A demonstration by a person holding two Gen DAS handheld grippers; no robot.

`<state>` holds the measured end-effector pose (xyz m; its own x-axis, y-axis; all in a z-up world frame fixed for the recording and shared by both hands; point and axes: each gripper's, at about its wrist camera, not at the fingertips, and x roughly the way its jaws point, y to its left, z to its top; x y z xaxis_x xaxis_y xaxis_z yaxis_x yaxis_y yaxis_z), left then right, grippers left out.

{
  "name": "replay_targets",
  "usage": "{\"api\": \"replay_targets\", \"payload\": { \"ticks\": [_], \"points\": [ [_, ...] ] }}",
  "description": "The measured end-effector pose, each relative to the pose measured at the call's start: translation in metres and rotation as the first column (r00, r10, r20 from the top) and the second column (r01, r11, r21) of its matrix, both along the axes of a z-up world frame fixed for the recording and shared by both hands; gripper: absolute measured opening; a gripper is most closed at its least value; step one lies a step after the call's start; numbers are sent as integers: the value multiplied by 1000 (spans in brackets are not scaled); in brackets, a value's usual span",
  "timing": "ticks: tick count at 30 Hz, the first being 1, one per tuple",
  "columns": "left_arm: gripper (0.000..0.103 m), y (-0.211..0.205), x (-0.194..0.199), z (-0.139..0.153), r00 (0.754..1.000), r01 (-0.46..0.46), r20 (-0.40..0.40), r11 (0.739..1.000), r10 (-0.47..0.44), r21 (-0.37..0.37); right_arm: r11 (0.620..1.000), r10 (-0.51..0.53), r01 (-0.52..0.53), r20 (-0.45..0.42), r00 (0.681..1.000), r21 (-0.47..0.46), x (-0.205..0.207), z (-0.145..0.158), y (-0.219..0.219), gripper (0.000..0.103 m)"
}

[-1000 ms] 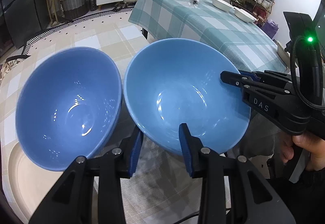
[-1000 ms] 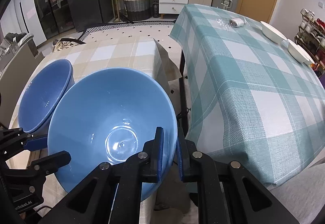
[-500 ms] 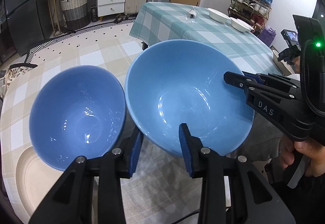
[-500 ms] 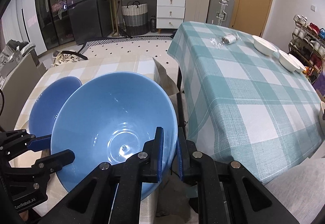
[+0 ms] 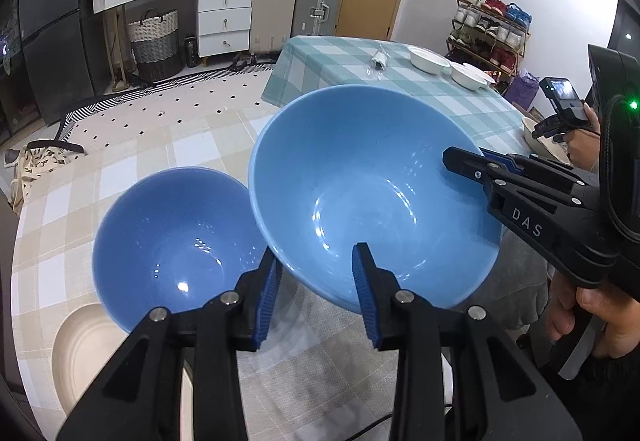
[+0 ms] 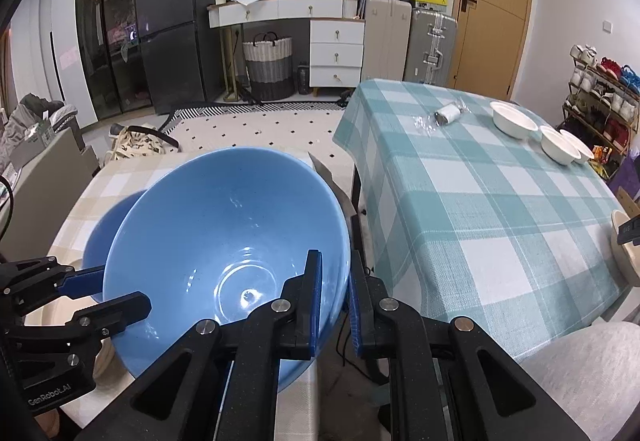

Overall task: Organize plates and bowls
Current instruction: 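Lift the light blue bowl with both grippers and lower it into the dark bowl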

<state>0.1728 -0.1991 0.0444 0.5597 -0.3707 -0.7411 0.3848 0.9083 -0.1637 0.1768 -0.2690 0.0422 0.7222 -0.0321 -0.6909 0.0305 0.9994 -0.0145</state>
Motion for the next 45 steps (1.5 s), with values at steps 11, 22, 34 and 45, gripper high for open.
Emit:
{"api": "replay_targets", "payload": {
  "ticks": [11, 22, 34, 45],
  "points": [
    [35, 26, -4, 15, 998, -36, 43, 999, 36, -12, 999, 36, -36, 52, 998, 11, -1, 18, 24, 12],
    [34, 62, -9, 30, 992, -85, 88, 996, 87, -25, 996, 87, -89, 110, 990, 19, 0, 36, 59, 13],
    [34, 93, -9, 32, 985, -141, 97, 990, 143, -30, 989, 136, -143, 134, 982, 39, 7, 41, 90, 14],
    [34, 120, -7, 30, 977, -187, 94, 981, 190, -43, 979, 187, -196, 137, 973, 51, 15, 36, 113, 16]
  ]
}}
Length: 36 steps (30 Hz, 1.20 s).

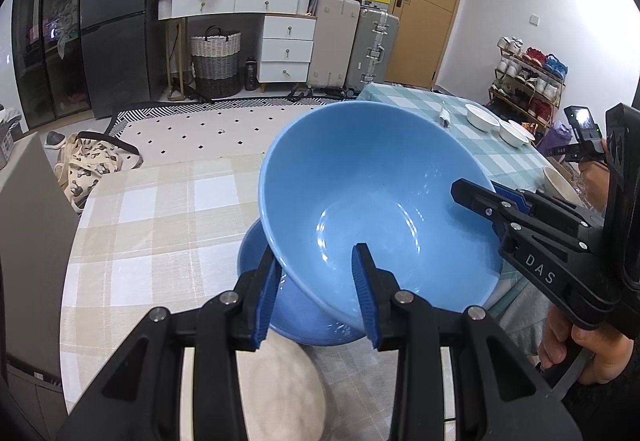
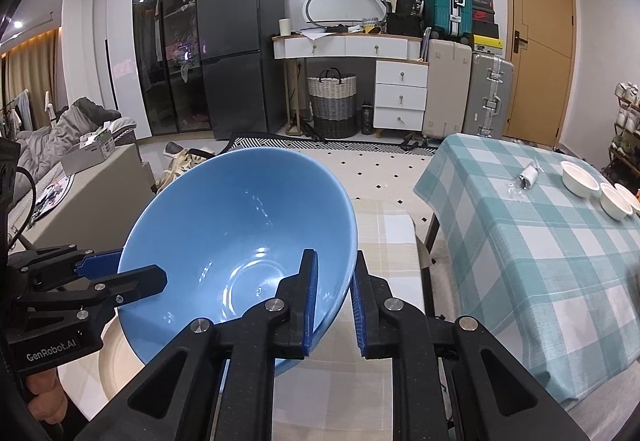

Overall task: Organize plates and bowls
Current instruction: 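Lift the light blue bowl with both grippers and lower it into the dark bowl, then settle the light blue bowl inside the dark bowl and open both grippers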

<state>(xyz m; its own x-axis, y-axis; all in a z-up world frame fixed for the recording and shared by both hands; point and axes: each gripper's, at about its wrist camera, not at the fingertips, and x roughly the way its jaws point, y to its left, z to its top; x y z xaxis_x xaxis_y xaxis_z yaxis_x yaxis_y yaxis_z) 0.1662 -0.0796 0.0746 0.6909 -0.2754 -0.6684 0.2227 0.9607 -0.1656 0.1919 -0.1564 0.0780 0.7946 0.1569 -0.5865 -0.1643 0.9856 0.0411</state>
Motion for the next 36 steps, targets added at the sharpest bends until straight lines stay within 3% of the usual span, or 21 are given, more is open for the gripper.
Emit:
{"api": "replay_targets", "payload": {
  "ticks": [25, 36],
  "points": [
    [34, 21, 22, -26, 997, -63, -47, 998, 64, 24, 998, 56, -59, -103, 993, -30, 23, -37, 32, 18],
    [34, 19, 35, -41, 994, -76, -67, 995, 81, 72, 998, 55, -61, -164, 985, -32, 33, -55, 37, 19]
  ]
}}
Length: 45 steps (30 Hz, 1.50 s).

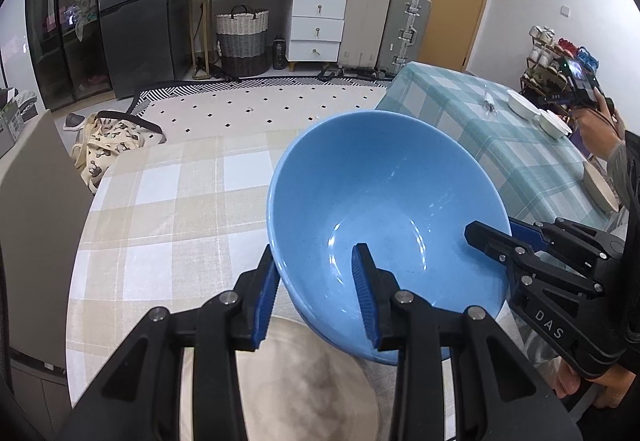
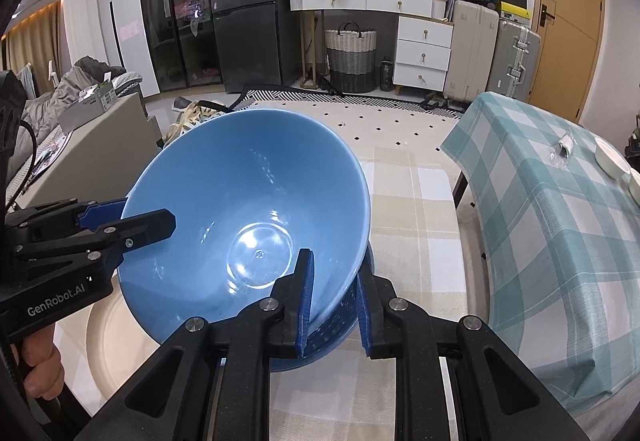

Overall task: Organize plates and bowls
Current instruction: 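Settle the light blue bowl inside the dark bowl and open both grippers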

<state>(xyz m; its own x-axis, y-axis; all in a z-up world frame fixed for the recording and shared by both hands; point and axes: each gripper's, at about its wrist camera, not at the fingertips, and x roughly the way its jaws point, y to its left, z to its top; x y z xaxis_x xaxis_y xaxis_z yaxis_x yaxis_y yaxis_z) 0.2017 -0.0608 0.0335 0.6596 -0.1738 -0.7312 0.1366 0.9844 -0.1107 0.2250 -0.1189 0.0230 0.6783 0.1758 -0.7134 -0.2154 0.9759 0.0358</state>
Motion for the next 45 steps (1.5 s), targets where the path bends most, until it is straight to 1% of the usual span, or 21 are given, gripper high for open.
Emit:
{"api": "replay_targets", "payload": {
  "ticks": [8, 10, 23, 29, 32, 36, 45],
  "points": [
    [35, -4, 6, -10, 1000, -7, -20, 999, 8, 45, 1000, 8, -9, -41, 999, -20, 5, -12, 5, 20],
    [35, -6, 7, -13, 1000, -5, -20, 998, 6, 68, 1000, 8, -8, -48, 999, -19, 5, -13, 4, 20],
    [36, -15, 9, -23, 999, 9, -51, 990, -2, 140, 998, 9, -13, -71, 997, -58, 8, -21, 5, 21],
    [37, -19, 9, -29, 998, 14, -56, 985, -4, 174, 995, 9, -17, -76, 997, -102, 8, -25, 11, 22],
    [38, -20, 9, -31, 998, 18, -63, 983, -6, 183, 995, 9, -17, -77, 997, -103, 9, -25, 11, 23],
    [38, -23, 10, -34, 998, 21, -66, 979, -8, 201, 992, 9, -18, -73, 997, -127, 8, -28, 13, 24],
    [38, -25, 11, -39, 996, 34, -86, 979, -17, 202, 991, 7, -17, -82, 997, -132, 9, -31, 12, 25]
  ]
}}
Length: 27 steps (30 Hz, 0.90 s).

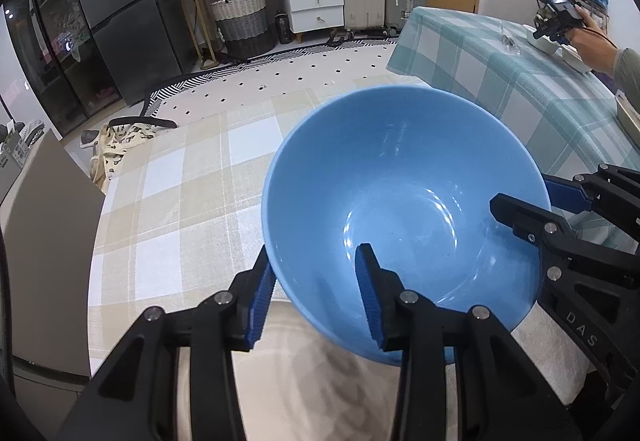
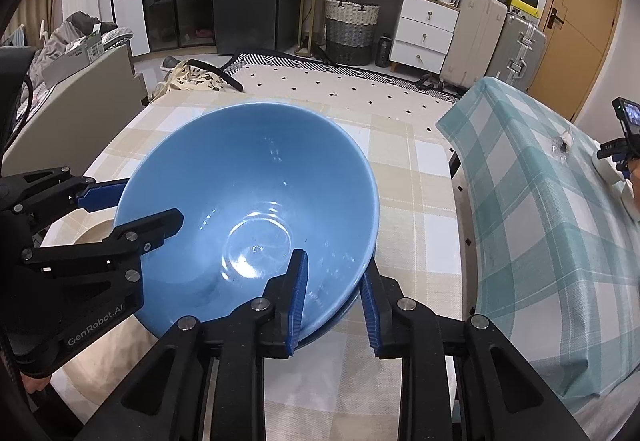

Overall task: Organize plates and bowls
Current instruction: 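Settle the light blue bowl inside the dark bowl and open both grippers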

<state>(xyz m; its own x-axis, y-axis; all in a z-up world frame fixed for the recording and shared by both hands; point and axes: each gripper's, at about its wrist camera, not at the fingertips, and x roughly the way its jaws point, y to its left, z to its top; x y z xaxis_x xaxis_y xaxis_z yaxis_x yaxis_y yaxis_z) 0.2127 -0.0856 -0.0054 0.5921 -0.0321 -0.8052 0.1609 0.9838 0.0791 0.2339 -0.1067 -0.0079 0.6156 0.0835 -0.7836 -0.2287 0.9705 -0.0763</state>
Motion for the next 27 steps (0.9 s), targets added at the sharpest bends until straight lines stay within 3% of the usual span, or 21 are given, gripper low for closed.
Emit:
{"api": "replay_targets", "payload": {
  "ticks": [16, 27],
  "points": [
    [44, -3, 2, -6, 1000, 15, -22, 1000, -15, 3, 1000, -1, 1, 0, 1000, -15, 5, -5, -2, 28],
    [51, -5, 1, -8, 999, 29, -32, 1000, -29, 2, 1000, 5, -5, -3, 1000, -21, 7, -8, -2, 36]
  ]
}}
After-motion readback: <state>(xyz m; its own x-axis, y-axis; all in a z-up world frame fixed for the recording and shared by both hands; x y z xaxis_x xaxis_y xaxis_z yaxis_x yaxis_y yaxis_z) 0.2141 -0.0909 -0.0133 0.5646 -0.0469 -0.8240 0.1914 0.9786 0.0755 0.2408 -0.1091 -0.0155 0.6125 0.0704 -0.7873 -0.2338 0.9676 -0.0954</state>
